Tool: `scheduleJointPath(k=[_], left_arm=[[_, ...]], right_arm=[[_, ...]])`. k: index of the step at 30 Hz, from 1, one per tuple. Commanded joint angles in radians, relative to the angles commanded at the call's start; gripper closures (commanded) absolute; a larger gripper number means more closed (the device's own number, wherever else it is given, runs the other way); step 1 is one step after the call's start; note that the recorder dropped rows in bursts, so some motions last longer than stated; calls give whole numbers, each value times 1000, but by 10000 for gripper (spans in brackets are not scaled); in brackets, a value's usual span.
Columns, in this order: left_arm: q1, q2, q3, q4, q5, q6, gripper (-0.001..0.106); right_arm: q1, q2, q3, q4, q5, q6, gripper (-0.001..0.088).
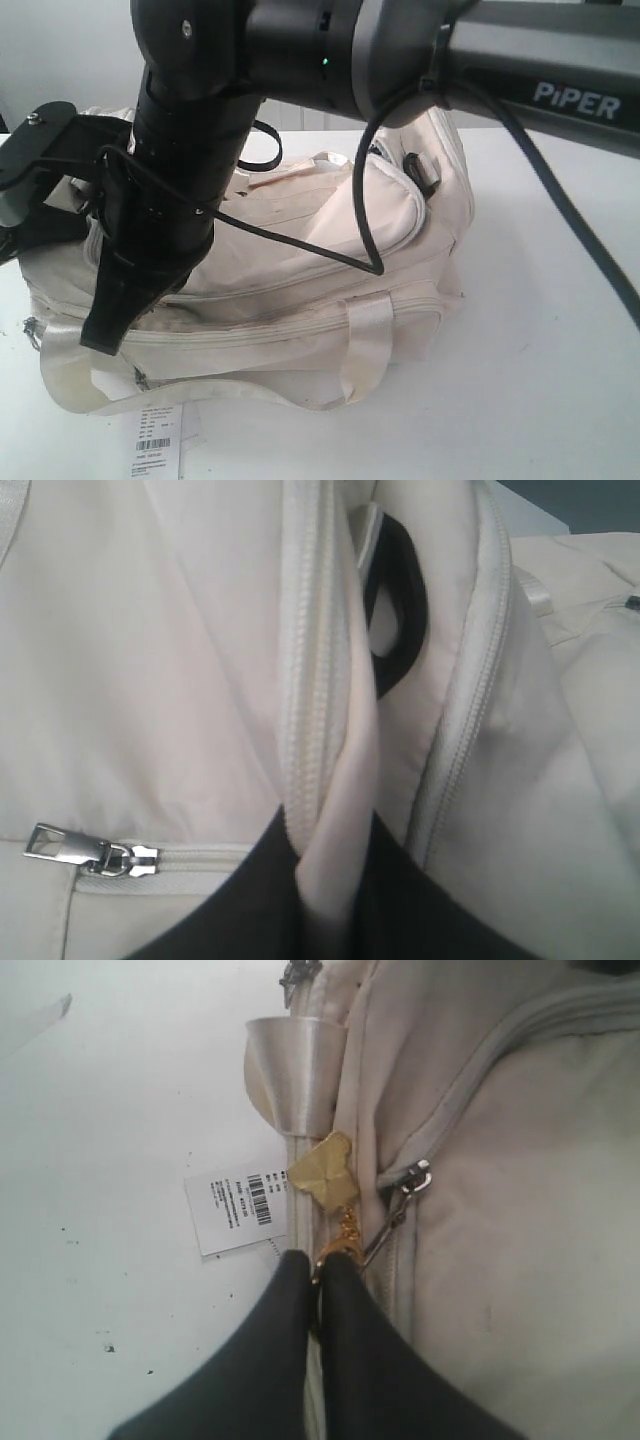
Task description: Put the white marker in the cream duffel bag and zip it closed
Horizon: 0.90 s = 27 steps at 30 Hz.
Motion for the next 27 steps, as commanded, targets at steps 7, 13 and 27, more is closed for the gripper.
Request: scheduleJointPath(k=[7, 13, 27], left_arm=[[0, 0, 0, 0, 0, 0, 1053], [0, 0, 0, -6, 0, 0, 1053], [0, 0, 0, -11, -4, 0, 1053]], right_arm=[[0, -21, 0, -11, 0, -2, 868], [0, -32, 0, -16, 0, -2, 868], [0, -67, 70, -61, 0, 2, 868]])
